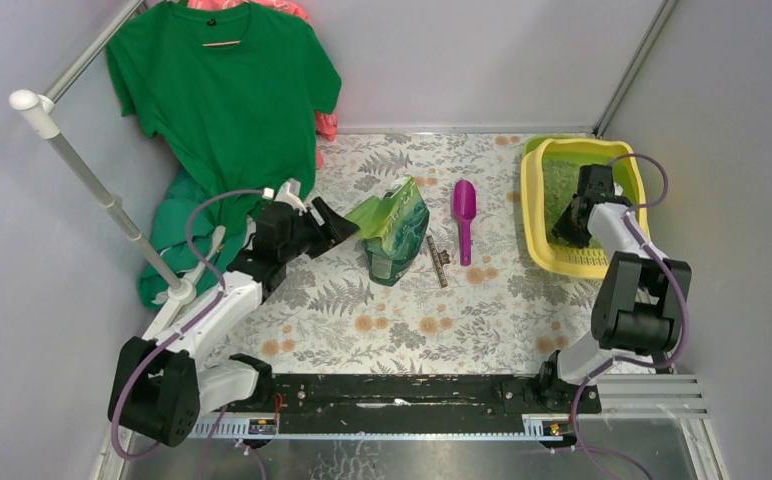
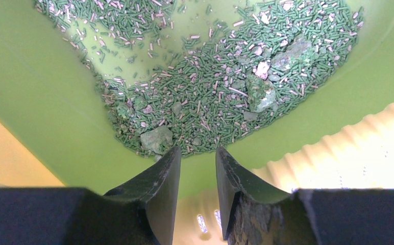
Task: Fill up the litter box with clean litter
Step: Move the litter box to the center of the board.
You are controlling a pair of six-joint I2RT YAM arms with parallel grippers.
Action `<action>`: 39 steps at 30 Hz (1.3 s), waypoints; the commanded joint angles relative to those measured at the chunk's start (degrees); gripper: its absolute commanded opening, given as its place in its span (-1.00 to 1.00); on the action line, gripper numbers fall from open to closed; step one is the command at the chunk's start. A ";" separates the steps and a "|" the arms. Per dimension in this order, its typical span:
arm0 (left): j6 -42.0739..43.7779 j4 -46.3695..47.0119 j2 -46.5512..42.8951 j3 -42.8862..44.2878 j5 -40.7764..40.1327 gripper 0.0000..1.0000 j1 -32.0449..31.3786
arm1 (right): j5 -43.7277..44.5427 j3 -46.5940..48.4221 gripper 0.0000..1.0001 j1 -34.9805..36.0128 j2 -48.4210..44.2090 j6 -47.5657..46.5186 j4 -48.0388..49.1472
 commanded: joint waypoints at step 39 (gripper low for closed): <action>5.70 -5.22 1.08 11.50 -6.82 0.57 -8.25 | 3.55 30.99 -0.24 0.69 16.78 2.05 -13.21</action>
